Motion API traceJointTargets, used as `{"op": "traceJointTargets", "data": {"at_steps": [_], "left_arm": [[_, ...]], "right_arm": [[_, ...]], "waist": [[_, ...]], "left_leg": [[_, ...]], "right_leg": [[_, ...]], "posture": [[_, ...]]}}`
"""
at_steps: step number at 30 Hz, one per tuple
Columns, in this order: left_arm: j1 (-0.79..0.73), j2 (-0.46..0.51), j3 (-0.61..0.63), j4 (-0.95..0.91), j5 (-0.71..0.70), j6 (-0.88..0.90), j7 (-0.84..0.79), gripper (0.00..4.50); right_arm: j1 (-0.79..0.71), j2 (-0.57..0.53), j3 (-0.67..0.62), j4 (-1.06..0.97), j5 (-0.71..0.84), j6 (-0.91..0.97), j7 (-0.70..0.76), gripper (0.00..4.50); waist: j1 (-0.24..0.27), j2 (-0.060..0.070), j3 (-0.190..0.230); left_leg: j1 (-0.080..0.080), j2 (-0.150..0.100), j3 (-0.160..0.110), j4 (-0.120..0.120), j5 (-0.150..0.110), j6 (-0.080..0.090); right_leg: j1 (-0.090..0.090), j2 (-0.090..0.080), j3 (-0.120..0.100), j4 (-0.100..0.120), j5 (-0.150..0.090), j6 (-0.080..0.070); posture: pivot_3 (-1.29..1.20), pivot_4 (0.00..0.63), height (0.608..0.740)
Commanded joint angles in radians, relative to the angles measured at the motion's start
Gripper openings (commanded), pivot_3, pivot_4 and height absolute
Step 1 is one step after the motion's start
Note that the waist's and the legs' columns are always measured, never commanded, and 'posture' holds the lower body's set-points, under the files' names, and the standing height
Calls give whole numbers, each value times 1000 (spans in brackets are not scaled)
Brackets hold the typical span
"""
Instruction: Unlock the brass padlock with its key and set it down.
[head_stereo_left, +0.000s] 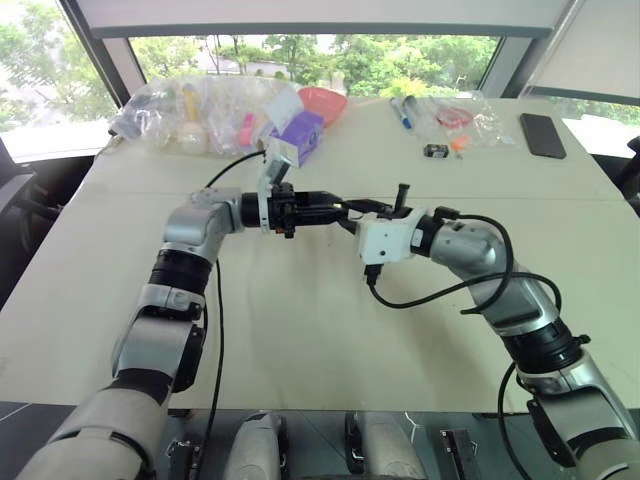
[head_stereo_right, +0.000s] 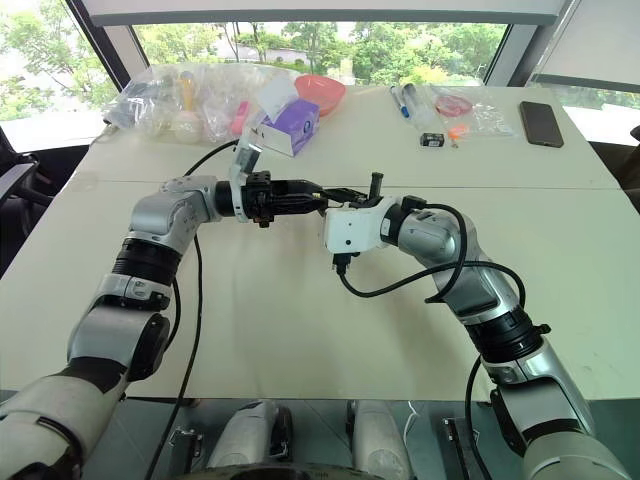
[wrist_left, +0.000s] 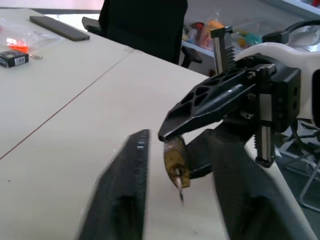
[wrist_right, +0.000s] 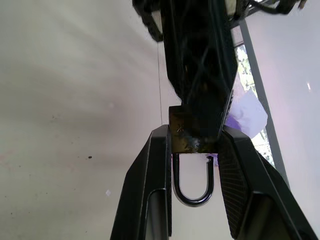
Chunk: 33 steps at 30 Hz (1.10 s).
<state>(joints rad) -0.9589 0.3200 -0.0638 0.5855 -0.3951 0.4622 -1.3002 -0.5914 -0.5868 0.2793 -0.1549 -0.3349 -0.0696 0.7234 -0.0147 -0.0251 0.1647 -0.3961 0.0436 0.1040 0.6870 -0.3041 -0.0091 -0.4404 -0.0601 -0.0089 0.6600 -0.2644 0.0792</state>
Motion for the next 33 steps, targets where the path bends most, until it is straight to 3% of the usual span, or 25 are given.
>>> {"op": "traceJointTargets", "data": {"at_steps": [1,10,17,18,21,25,29,33], "left_arm": [[-28,2,-7,-4,12,-20,-18,63],[-20,15,-15,-5,6,18,-38,44],[-21,11,23,-4,-22,37,-29,43],[-21,14,28,-6,-26,39,-31,43],[-23,31,36,-1,-23,25,-37,43],[-18,54,28,-14,-15,5,-57,43],[-12,59,24,-48,-19,3,-66,43],[-10,63,25,-104,-42,33,-87,43]], "right_arm": [[-21,6,-26,-50,-8,7,-18,663],[-21,15,-36,-52,-20,7,-26,663],[-21,12,-59,-51,-25,18,-38,4272],[-11,3,-67,-62,-24,29,-33,4443],[74,-7,-144,-160,101,144,26,4443],[160,75,-304,-344,369,530,41,4443],[117,198,-425,-465,588,894,-50,4443],[82,295,-495,-498,767,1140,-109,4443]], "waist": [[0,0,0],[1,0,0],[1,0,0],[1,0,0],[4,0,0],[3,0,0],[1,0,0],[3,0,0]], "left_leg": [[0,0,0,0,0,0],[0,0,0,0,0,0],[0,0,0,0,0,0],[0,0,0,0,0,0],[0,0,0,0,0,0],[-1,0,-1,0,0,0],[1,1,-1,0,0,0],[2,1,-2,0,0,0]], "right_leg": [[0,0,0,0,0,0],[0,0,0,0,0,0],[0,0,0,0,0,0],[0,0,0,0,0,0],[0,0,0,0,0,0],[0,0,0,0,0,0],[1,0,0,2,0,0],[1,1,0,3,0,0]], "posture": [[0,150,734],[0,150,734],[0,150,734],[0,150,734],[0,150,734],[0,150,734],[0,150,734],[0,150,734]]}}
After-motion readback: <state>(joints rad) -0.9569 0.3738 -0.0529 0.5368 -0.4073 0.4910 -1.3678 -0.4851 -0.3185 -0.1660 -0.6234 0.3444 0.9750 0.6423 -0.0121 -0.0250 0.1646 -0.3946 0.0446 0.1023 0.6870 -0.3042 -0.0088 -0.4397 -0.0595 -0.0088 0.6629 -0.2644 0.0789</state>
